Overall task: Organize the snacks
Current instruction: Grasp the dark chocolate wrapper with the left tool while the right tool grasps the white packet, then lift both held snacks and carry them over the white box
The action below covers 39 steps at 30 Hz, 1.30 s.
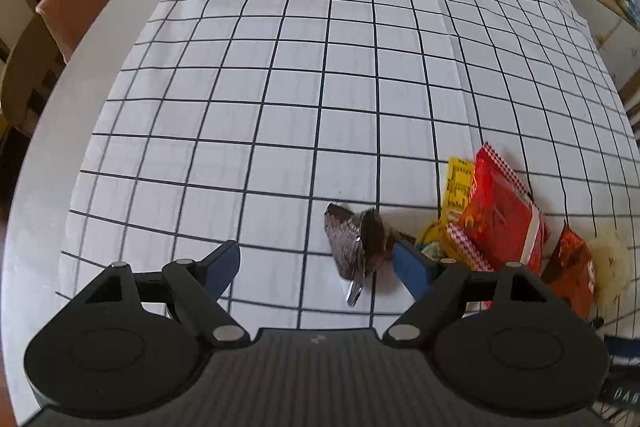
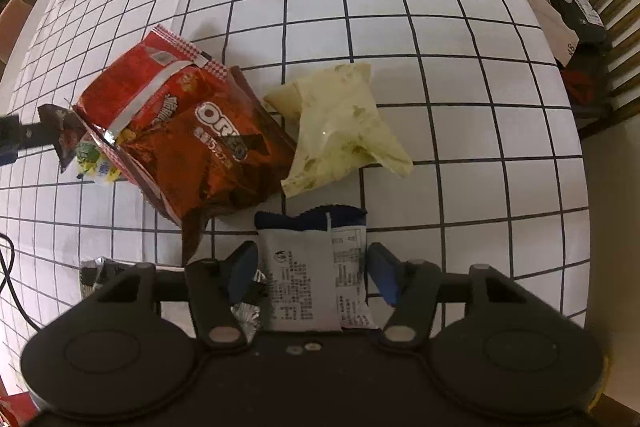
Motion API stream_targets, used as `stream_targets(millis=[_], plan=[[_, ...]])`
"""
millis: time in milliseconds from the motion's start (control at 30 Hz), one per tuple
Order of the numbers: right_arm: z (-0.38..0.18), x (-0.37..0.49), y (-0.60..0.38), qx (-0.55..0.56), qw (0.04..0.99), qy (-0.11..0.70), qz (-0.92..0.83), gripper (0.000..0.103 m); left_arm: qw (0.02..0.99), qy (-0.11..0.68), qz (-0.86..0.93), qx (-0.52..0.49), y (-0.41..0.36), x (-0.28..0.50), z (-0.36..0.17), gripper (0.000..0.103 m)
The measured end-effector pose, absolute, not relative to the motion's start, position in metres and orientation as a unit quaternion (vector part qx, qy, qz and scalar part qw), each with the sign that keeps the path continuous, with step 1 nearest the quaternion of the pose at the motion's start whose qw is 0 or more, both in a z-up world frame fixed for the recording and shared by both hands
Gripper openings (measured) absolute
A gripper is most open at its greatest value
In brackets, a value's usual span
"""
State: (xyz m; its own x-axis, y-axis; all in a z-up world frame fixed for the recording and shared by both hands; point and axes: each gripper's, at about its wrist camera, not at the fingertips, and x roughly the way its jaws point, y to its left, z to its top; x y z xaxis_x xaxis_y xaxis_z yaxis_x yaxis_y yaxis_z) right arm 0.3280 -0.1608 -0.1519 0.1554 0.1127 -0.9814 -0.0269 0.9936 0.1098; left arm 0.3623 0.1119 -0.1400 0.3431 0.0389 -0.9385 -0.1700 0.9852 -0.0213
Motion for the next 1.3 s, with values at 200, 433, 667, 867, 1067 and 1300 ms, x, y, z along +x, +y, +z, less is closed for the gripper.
stream_targets(millis=[200, 433, 667, 867, 1067, 1300], plan=[[-0.153, 0.326, -0.153, 0.007, 0.762, 0.645, 0.051, 0.058, 0.811, 0.577, 0.059, -0.08, 0.112, 0.372, -0.154, 0.083], [-0.152, 0.321, -0.147, -0.015, 0.765, 0.641, 0.058, 0.056, 0.805, 0.583, 0.054, -0.096, 0.113, 0.38, -0.164, 0.077], [-0.152, 0.318, -0.143, -0.017, 0.77, 0.635, 0.062, 0.05, 0.806, 0.584, 0.049, -0.083, 0.107, 0.378, -0.167, 0.052], [-0.148, 0.314, -0.16, 0.0, 0.775, 0.629, 0.059, 0.048, 0.807, 0.583, 0.045, -0.083, 0.103, 0.371, -0.165, 0.039], [-0.142, 0.309, -0.174, 0.015, 0.779, 0.626, 0.049, 0.046, 0.804, 0.585, 0.051, -0.097, 0.118, 0.365, -0.162, 0.038], [-0.133, 0.298, -0.19, 0.039, 0.789, 0.611, 0.041, 0.046, 0.804, 0.582, 0.051, -0.108, 0.126, 0.35, -0.152, 0.038]])
